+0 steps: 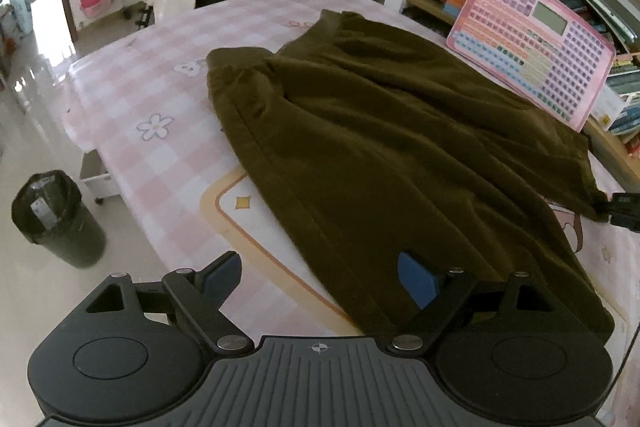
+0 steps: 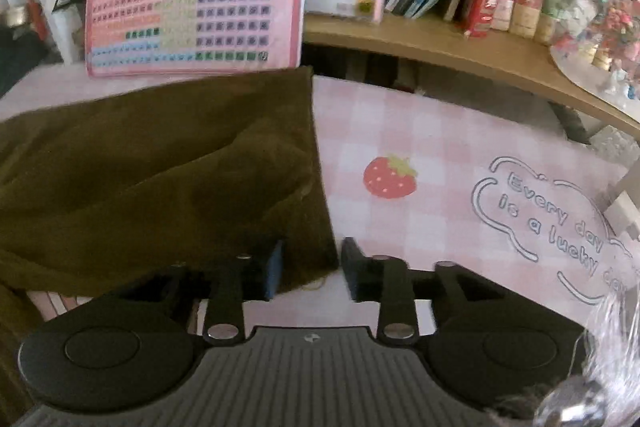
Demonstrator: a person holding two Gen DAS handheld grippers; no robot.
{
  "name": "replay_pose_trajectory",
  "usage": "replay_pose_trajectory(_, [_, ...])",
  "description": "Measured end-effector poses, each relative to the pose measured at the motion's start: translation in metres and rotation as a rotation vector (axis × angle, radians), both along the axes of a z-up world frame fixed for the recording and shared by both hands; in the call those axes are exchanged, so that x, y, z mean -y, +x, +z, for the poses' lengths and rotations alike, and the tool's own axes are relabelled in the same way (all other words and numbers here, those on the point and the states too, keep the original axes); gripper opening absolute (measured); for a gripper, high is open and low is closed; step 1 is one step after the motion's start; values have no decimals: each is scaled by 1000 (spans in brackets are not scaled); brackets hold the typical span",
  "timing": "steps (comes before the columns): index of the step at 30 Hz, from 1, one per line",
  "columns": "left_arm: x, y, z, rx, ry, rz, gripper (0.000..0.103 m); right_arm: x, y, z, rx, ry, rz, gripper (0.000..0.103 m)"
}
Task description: Fold clothes
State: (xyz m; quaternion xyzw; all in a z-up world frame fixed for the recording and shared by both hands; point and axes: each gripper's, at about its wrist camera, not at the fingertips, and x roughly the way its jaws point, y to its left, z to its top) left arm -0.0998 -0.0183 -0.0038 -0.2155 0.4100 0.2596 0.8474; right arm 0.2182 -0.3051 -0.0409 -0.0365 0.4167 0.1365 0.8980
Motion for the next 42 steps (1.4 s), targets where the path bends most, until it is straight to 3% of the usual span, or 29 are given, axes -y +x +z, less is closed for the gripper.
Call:
replay_pose_trajectory(5, [-10, 2, -3, 27, -23, 50, 88, 12, -35, 30, 6, 90, 11, 34])
replay_pose_trajectory(7, [-15, 4, -4, 49, -30, 64, 88, 8, -62, 37, -18, 100, 79, 34])
replay_pose_trajectory(12, [-24, 15, -6, 85, -38, 95, 88, 1, -131, 40, -45, 34, 236, 34])
replay_pose_trajectory(16, [-25, 23, -7, 95, -39, 95, 88, 1, -155, 21, -77, -52, 268, 33])
replay_pose_trajectory(20, [-23, 29, -6, 104, -34, 83, 88, 7, -154, 6, -87, -103, 252, 32])
replay_pose_trajectory(24, [-22, 28, -5, 99, -23, 76, 88, 12, -135, 2, -13, -137, 217, 33])
replay_pose_trajectory(31, [-30, 19, -5, 87, -12, 112, 88, 14, -112, 1, 2, -132, 181, 38])
replay_pose_trajectory(42, [-58, 34, -12, 84, -1, 83, 88, 17, -172, 22, -14, -27, 166, 44])
